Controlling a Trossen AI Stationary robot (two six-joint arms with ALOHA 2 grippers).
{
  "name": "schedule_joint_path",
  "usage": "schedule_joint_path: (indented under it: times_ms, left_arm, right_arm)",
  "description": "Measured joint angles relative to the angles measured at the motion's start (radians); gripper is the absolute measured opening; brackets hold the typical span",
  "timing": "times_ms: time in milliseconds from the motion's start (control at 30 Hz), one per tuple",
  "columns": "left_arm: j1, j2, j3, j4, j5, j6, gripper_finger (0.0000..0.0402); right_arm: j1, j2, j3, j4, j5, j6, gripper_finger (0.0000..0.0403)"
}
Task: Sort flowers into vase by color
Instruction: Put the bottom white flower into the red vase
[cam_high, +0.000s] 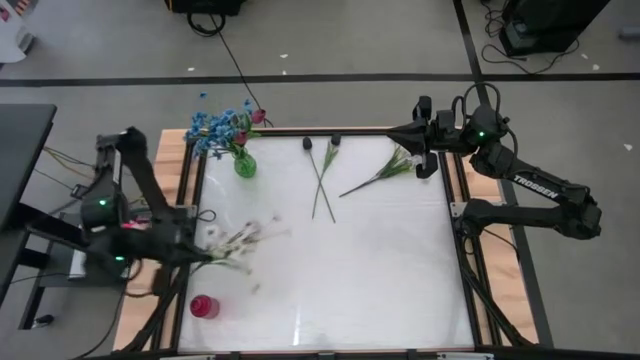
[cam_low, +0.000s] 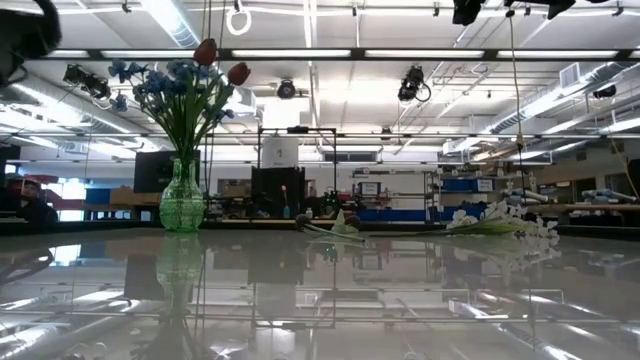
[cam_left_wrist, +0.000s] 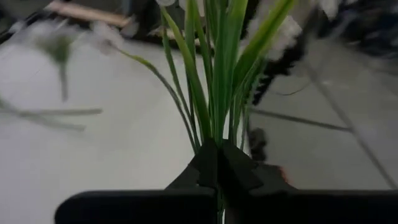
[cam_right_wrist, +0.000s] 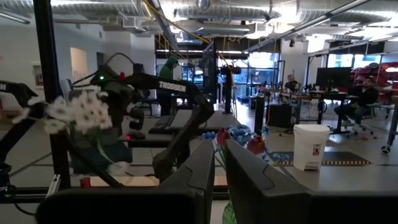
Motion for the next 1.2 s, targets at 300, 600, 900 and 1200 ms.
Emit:
schedule_joint_path:
  times_ms: [300, 600, 900, 1200]
  left_arm:
    - [-0.473, -0.135, -0.249, 0.251, -0.427, 0.048, 0.0007]
    - [-0.630, -0.137, -0.408, 0.440, -0.564, 0.034, 0.0007]
    - [-0.562, -0.115, -0.414, 0.637, -0.566, 0.133, 0.0007]
    - [-0.415, -0.037, -0.376, 0.860, -0.459, 0.476, 0.0007]
  right_arm:
    - [0.000, 0.000, 0.000, 0.000, 0.000, 0.000, 0.0050]
    - [0.000, 0.000, 0.000, 0.000, 0.000, 0.000, 0.0050]
    - [0.000, 0.000, 0.000, 0.000, 0.000, 0.000, 0.0050]
    - [0.000, 0.000, 0.000, 0.000, 0.000, 0.000, 0.0050]
